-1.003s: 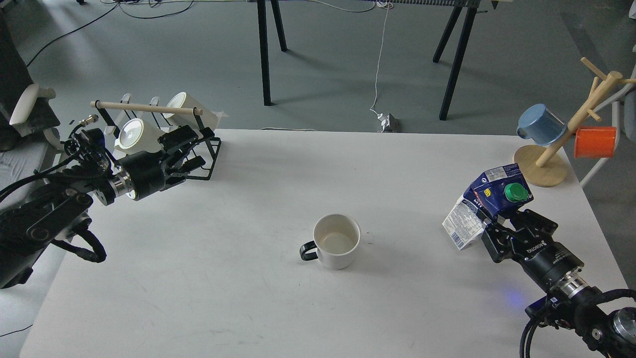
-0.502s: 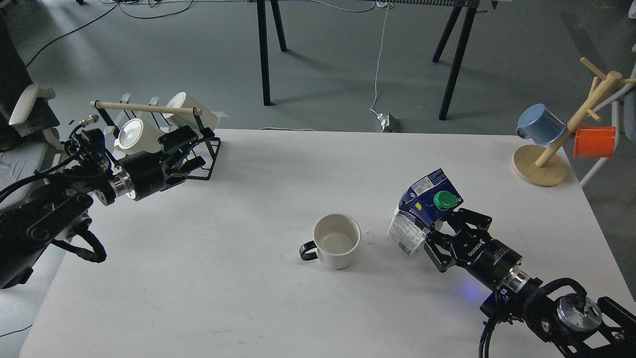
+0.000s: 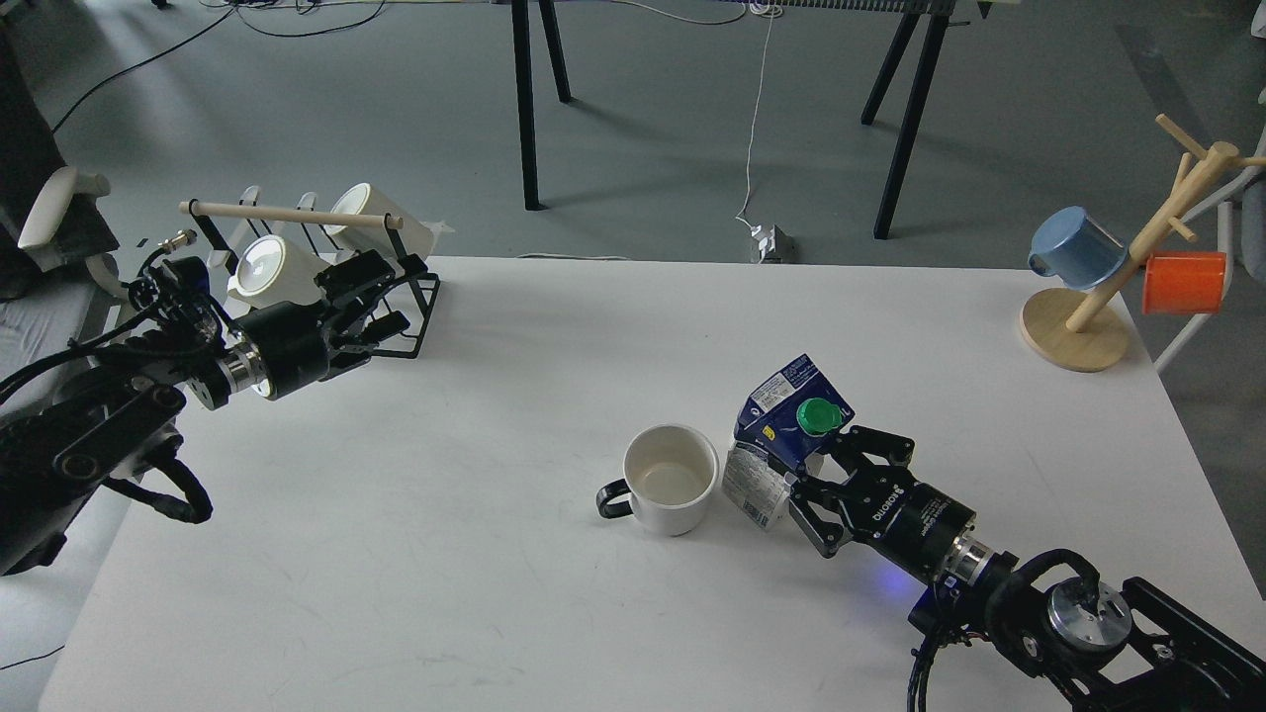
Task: Place cup and milk with both arms
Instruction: 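Release the carton and withdraw the right gripper away from it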
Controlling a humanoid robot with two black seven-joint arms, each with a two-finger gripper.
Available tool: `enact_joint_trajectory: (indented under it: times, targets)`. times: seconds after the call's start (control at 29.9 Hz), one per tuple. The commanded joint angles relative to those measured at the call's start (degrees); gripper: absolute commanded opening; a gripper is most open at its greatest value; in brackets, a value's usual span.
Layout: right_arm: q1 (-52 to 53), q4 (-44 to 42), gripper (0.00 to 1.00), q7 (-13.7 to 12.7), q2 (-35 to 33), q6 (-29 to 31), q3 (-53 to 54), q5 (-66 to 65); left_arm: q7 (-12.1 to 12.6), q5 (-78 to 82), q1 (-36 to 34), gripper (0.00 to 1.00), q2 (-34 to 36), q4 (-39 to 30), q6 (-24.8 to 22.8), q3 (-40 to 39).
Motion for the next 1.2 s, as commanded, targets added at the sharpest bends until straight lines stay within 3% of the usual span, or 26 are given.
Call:
enact_joint_trajectory:
  times: [0.0,0.4,0.57,0.8,0.97,1.17]
  targets:
    - [-0.4,0.6,1.0,0.0,0.0,0.0,-0.1,-0.2,0.0,0.0,0.2,0.99,-0.1,0.0,0.0,0.0]
    - [-8.2,7.0,0.99,0.0,-4.3,0.0,1.2,-0.1,0.0,0.0,0.5,0.99,-0.1,0.0,0.0,0.0]
    - [-18.0,12.9,0.99,0.0,-12.7,0.0,6.2,0.0,0.0,-0.3,0.5,0.99,0.3,0.0,0.0,-0.4]
    - [-27.7,12.9,1.0,0.0,-23.8,0.0,20.1,1.5,0.0,-0.5,1.4,0.99,0.9,0.0,0.0,-1.1]
    - [-25.6,10.0,1.0,0.0,-27.6,0.0,27.5,6.0,0.0,-5.8,1.5,0.99,1.6,0.0,0.0,-1.8]
    - [-8.0,5.0,1.0,0.0,-28.5,0.0,21.7,6.6,0.0,-16.4,2.2,0.99,2.5,-0.1,0.0,-1.8]
